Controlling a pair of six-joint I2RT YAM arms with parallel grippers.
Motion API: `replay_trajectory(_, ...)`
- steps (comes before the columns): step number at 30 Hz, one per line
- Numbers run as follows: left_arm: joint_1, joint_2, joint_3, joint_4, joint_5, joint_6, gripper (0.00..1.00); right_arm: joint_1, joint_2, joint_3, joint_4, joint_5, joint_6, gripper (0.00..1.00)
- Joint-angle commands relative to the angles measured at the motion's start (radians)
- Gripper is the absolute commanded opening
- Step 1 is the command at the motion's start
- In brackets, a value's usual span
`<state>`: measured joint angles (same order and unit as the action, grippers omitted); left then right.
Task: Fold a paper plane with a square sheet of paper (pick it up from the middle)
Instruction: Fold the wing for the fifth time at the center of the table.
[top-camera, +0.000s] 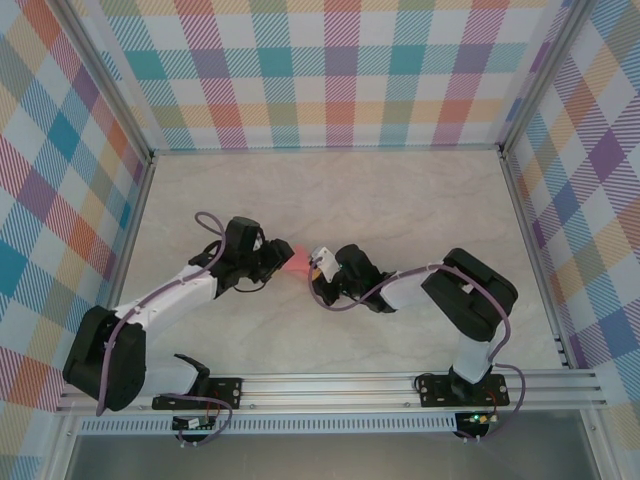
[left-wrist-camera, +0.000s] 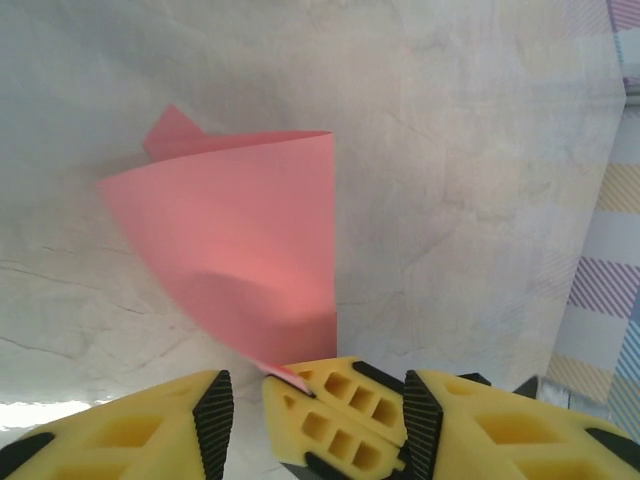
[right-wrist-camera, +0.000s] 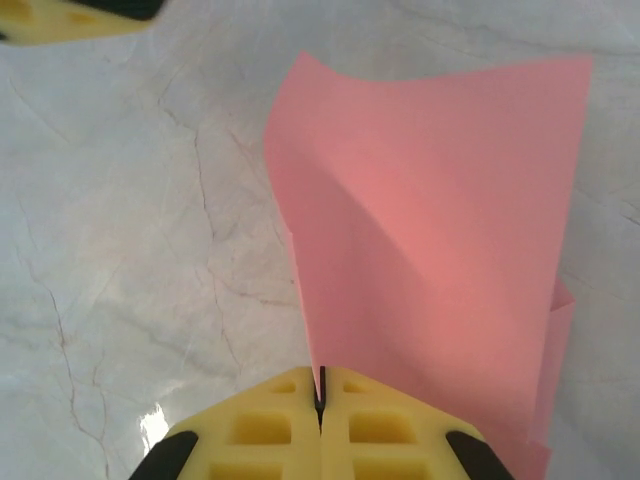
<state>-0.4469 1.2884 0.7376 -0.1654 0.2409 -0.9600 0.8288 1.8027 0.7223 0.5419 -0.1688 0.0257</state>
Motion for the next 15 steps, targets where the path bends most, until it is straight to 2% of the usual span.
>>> replay_trajectory(1, 0.020, -0.046, 0.009, -0.057, -0.024, 0.047, 0.53, -0.014, -0.025, 0.064, -0.089, -0.082, 0.118, 0.00)
replay_trajectory(15, 0.027, -0.042, -0.050, -0.023, -0.045, 0.069, 0.54, -0.111, 0.054, 0.138, -0.141, -0.239, 0.307, 0.00)
